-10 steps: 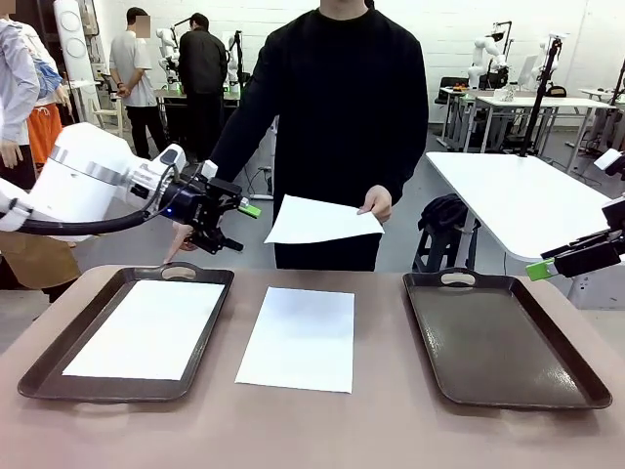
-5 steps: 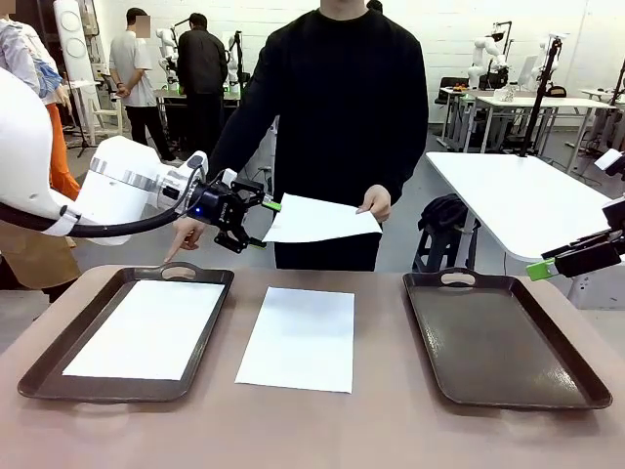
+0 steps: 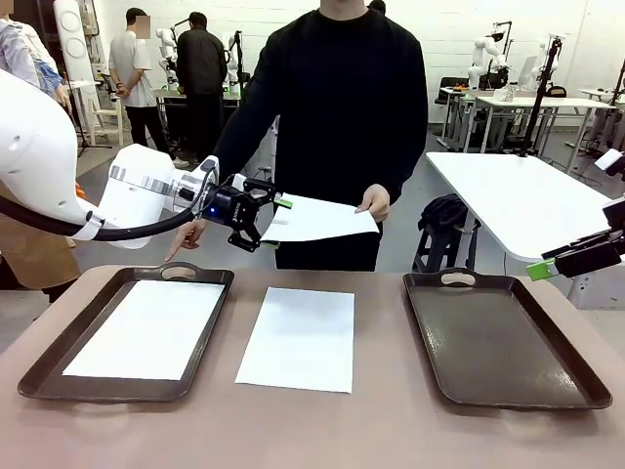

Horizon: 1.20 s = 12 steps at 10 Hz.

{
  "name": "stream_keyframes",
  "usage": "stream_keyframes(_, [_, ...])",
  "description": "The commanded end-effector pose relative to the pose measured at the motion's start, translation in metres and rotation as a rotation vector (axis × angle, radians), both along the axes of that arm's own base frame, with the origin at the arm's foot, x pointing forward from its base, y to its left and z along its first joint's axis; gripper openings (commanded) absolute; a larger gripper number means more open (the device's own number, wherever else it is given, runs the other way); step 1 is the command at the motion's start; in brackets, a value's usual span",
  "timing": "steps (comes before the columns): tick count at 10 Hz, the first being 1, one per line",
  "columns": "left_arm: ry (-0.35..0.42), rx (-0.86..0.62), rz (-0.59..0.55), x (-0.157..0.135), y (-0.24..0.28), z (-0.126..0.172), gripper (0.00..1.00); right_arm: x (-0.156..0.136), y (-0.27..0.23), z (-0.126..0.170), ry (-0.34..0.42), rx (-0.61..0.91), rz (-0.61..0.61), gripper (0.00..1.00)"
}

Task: Sort the A4 documents.
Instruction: Receive the A4 Paper.

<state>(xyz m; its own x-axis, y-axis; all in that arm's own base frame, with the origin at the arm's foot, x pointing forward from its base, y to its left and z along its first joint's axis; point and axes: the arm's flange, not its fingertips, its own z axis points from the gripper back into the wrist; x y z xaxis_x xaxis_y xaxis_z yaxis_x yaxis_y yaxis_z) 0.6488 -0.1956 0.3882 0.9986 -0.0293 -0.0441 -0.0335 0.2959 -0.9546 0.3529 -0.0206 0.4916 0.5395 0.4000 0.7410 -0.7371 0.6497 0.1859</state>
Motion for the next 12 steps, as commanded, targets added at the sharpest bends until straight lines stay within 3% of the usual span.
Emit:
stream_keyframes(1, [0.021,-0.037,0.059,0.0169,-0.0037,0.0026,1.00,0.0037,0.0001,-0.0012,-0.011,0.018,0.018,1.00])
stream_keyframes(4, [0.067,-0.093,0.046,0.0156,-0.0054,-0.0041,1.00,0.0037,0.0001,-0.0012,-0.011,0.018,0.018,1.00])
stream_keyframes(5, [0.053,-0.109,0.038,0.0130,-0.0049,-0.0053,0.87,0.0037,0.0001,-0.0012,-0.011,0.018,0.018,1.00])
stream_keyframes(6, [0.045,-0.162,0.035,0.0138,-0.0054,-0.0055,0.81,0.0037,0.0001,-0.0012,-0.011,0.018,0.018,1.00])
stream_keyframes(7, [0.042,-0.163,0.030,0.0146,-0.0047,-0.0060,0.68,0.0037,0.0001,-0.0012,-0.011,0.018,0.018,1.00])
stream_keyframes(12, [0.028,-0.151,0.030,0.0162,-0.0023,-0.0066,0.22,0.0037,0.0001,-0.0012,-0.011,0.018,0.018,1.00])
